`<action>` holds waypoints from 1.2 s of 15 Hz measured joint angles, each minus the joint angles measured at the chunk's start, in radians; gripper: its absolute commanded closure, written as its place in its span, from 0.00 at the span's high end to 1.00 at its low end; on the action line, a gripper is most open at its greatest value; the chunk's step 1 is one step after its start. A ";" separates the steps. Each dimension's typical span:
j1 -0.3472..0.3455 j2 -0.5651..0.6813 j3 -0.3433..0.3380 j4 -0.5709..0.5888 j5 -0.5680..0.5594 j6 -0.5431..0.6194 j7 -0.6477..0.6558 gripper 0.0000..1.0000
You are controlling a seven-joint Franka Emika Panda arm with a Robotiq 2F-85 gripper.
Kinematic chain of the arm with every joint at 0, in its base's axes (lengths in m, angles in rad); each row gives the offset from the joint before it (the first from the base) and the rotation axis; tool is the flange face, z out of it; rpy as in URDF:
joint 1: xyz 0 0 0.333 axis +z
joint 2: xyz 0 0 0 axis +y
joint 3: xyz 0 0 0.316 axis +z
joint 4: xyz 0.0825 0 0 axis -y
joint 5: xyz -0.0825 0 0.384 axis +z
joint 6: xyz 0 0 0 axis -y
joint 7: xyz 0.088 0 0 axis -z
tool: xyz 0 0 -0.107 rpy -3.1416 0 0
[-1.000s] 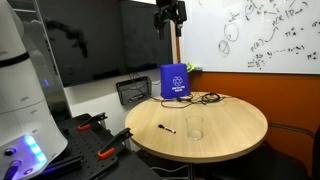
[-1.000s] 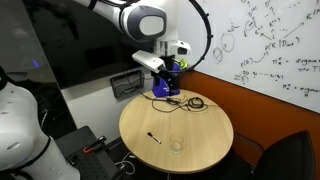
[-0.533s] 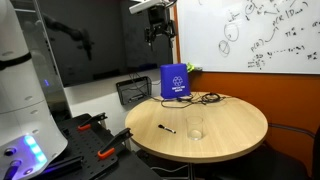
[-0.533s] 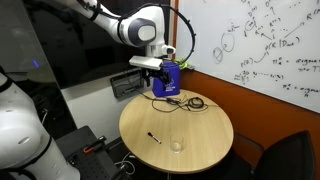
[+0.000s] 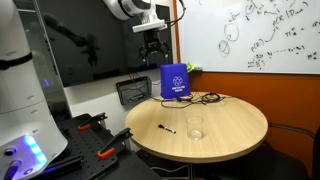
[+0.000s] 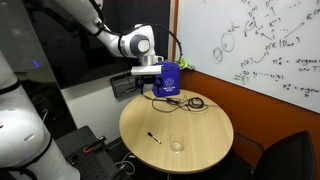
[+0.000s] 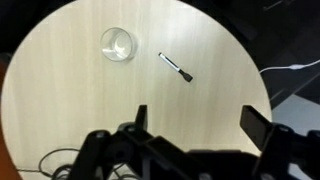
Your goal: Pick the pen on the table and put it in the glass cup
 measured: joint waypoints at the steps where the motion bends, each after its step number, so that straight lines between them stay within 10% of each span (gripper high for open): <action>1: 0.005 0.009 0.008 0.000 -0.002 0.002 -0.021 1.00; 10: 0.006 0.075 0.011 -0.007 0.001 0.015 -0.184 1.00; 18: -0.006 0.358 0.063 -0.041 -0.113 0.371 -0.456 1.00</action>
